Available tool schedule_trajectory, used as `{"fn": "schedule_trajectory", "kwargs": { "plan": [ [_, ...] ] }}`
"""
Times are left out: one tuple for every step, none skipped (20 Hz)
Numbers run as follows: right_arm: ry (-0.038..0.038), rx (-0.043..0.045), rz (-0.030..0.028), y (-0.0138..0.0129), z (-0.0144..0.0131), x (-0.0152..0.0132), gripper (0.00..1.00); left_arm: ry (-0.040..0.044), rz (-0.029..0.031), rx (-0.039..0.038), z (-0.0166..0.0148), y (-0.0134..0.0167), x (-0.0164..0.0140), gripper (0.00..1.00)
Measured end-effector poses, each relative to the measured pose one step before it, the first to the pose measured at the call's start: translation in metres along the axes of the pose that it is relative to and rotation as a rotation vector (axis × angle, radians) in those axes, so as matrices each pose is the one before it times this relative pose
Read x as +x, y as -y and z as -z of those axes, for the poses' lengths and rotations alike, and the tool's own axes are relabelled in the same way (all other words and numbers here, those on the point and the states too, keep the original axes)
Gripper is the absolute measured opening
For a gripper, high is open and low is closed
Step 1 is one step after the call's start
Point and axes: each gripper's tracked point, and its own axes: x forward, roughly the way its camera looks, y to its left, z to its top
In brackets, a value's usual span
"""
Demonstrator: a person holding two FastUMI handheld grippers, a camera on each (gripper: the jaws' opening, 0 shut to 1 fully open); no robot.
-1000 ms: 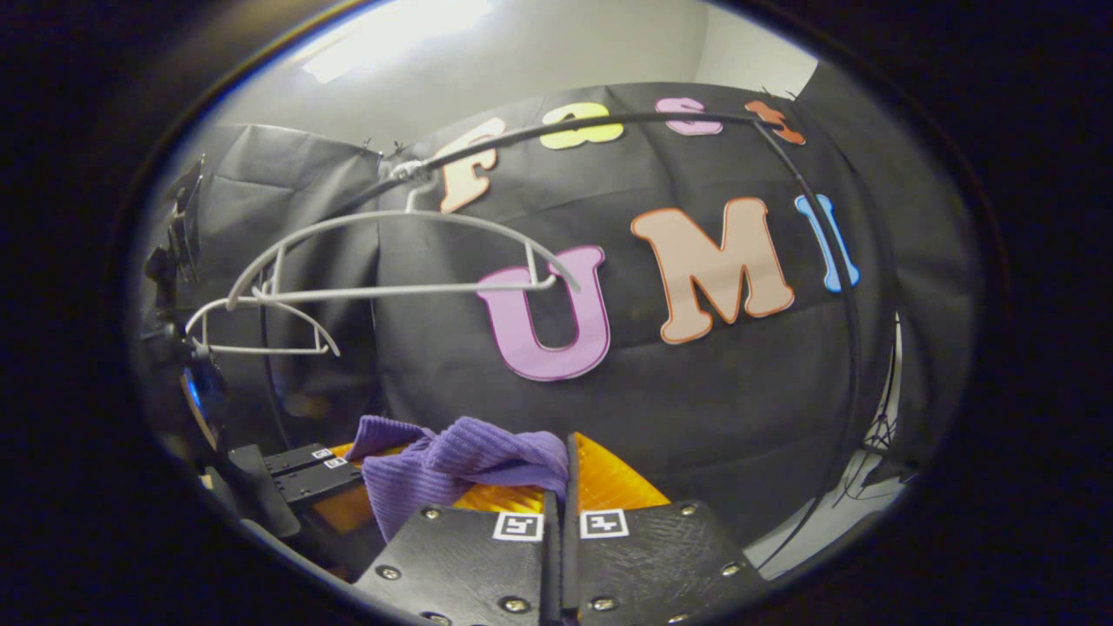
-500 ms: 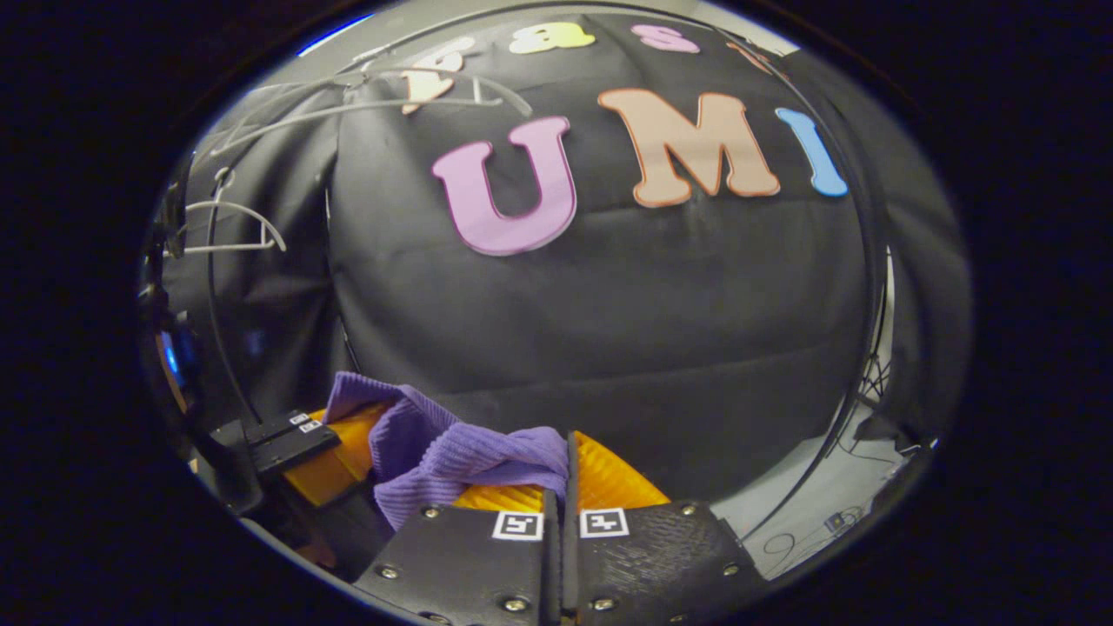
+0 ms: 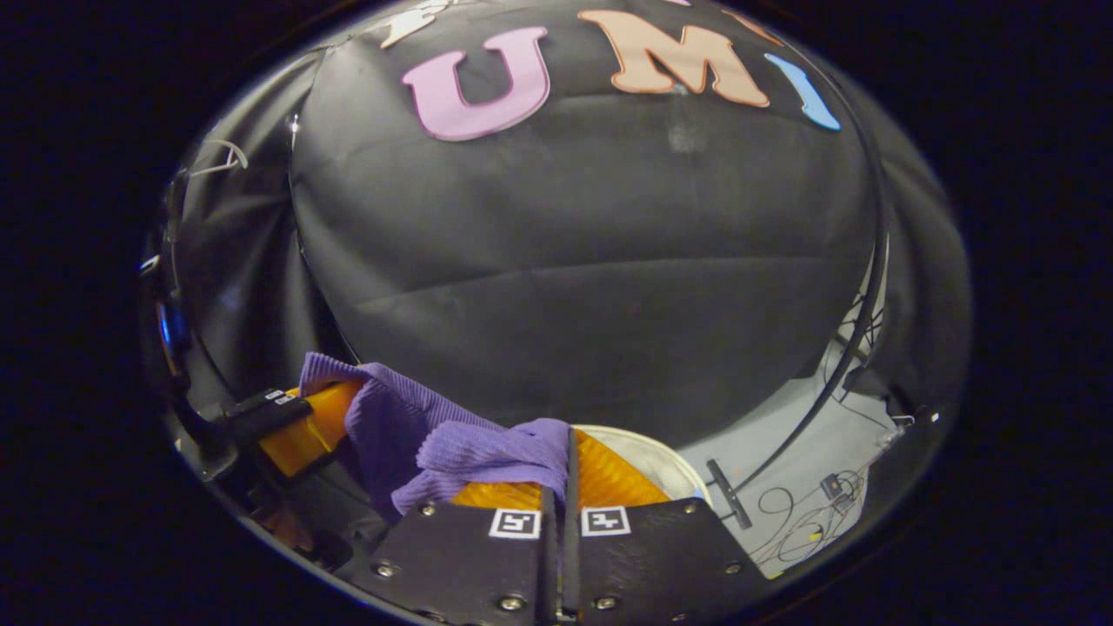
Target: Grasp the clothes on the hanger with both hands and then place them into the laundry hamper below.
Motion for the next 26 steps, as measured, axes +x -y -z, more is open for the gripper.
{"fn": "schedule_trajectory", "kwargs": {
  "plan": [
    [-0.02768,-0.00632,0.00840,0.00360,0.01141,0.00453,0.03,-0.03776,-0.00404,-0.00079,0.01470,-0.00395,0.00367,0.07],
    [-0.02276,-0.00536,0.01285,0.00451,0.00994,0.00508,0.04,-0.04004,0.00328,0.00141,0.01447,0.00105,0.00360,0.11],
    [-0.02743,-0.00210,0.00989,0.00381,0.01078,0.00424,0.05,-0.03136,0.00303,0.00259,0.00763,0.00140,0.00411,0.08],
    [-0.02884,0.00701,0.00726,0.00309,0.00908,0.00283,0.06,-0.02525,0.00325,0.00499,0.00772,0.00077,0.00498,0.08],
    [-0.01431,0.01276,-0.00017,0.00239,0.00544,0.00089,0.00,-0.04884,0.02354,0.00048,0.00899,0.00623,0.00183,0.08],
    [0.00478,0.00767,0.00901,0.00212,-0.00280,-0.00070,0.20,-0.03496,0.01502,-0.00679,0.01063,0.00426,-0.00007,0.12],
    [0.01423,0.00437,-0.00235,0.00034,-0.00726,-0.00312,0.34,-0.04516,0.02714,-0.01328,0.01031,0.00468,-0.00180,0.34],
    [0.00771,-0.00823,0.00712,0.00076,-0.00501,-0.00058,0.56,0.00017,0.02660,-0.01949,-0.00148,0.00502,-0.00064,0.50],
    [0.00282,-0.01214,0.00093,0.00043,0.00004,-0.00136,0.78,0.00184,-0.00011,-0.01050,-0.00306,0.00190,-0.00452,0.67],
    [0.00901,-0.00887,0.00541,0.00095,-0.00263,-0.00332,0.99,0.01506,-0.00034,0.00309,-0.00449,0.00159,-0.00104,0.83],
    [0.00857,-0.00468,-0.00134,-0.00176,-0.00280,-0.00460,0.98,0.01106,-0.02328,0.01814,-0.00531,-0.00154,-0.00485,1.00],
    [0.00450,-0.00122,0.00136,0.00022,-0.00191,-0.00346,0.98,0.01481,-0.02411,0.02375,-0.00437,-0.00518,-0.00372,1.00],
    [0.00192,0.00147,-0.00248,-0.00104,-0.00071,-0.00363,0.98,0.01010,0.00023,0.01713,-0.00597,0.00096,-0.00444,0.97],
    [0.00429,0.00214,0.00148,0.00051,-0.00122,-0.00314,0.98,0.00740,0.00846,0.00688,-0.00506,0.00427,-0.00598,0.97],
    [0.00726,-0.00243,0.01474,0.00285,-0.00144,-0.00302,0.99,-0.01652,0.00607,0.00402,-0.00074,0.00204,-0.00438,0.97],
    [0.00573,-0.00309,0.02375,0.00531,-0.00323,-0.00259,0.96,-0.01414,0.00093,0.00747,0.00101,0.00077,-0.00412,0.96],
    [0.00815,0.00206,0.01323,0.00339,-0.00188,-0.00067,0.96,-0.00020,-0.00515,0.00880,-0.00170,-0.00007,-0.00409,0.97],
    [0.00825,0.00571,0.00406,0.00174,-0.00442,-0.00232,0.99,0.00691,-0.00095,0.00966,-0.00544,0.00149,-0.00408,0.97],
    [0.00749,0.00513,0.00101,0.00067,-0.00373,-0.00352,0.94,0.00881,0.00241,0.00633,-0.00277,0.00136,-0.00403,0.97],
    [0.01046,-0.00092,0.00863,0.00179,-0.00597,-0.00394,0.94,0.00075,0.00276,0.00255,-0.00116,0.00100,-0.00259,0.97],
    [0.01315,-0.00159,0.01366,0.00259,-0.00574,-0.00365,0.99,0.00052,-0.00339,-0.00233,-0.00268,-0.00130,-0.00269,0.96],
    [0.01679,0.00038,0.00764,0.00074,-0.00858,-0.00571,0.99,0.00553,-0.00279,-0.00608,-0.00377,-0.00086,-0.00364,0.96],
    [0.01678,-0.00080,-0.00377,-0.00177,-0.00873,-0.00481,0.94,0.00039,-0.00527,-0.00695,-0.00375,-0.00143,-0.00296,0.96],
    [0.01543,-0.00278,-0.00434,-0.00169,-0.00920,-0.00624,0.99,0.00487,-0.00441,-0.00585,-0.00561,-0.00100,-0.00380,0.97],
    [0.01583,-0.00412,0.00174,0.00003,-0.00808,-0.00495,0.94,0.00286,-0.00553,-0.00597,-0.00582,-0.00324,-0.00505,0.97],
    [0.01546,-0.00467,0.00141,-0.00080,-0.00906,-0.00445,0.94,0.00920,-0.00156,-0.00608,-0.00464,-0.00379,-0.00443,0.96]
  ]
}}
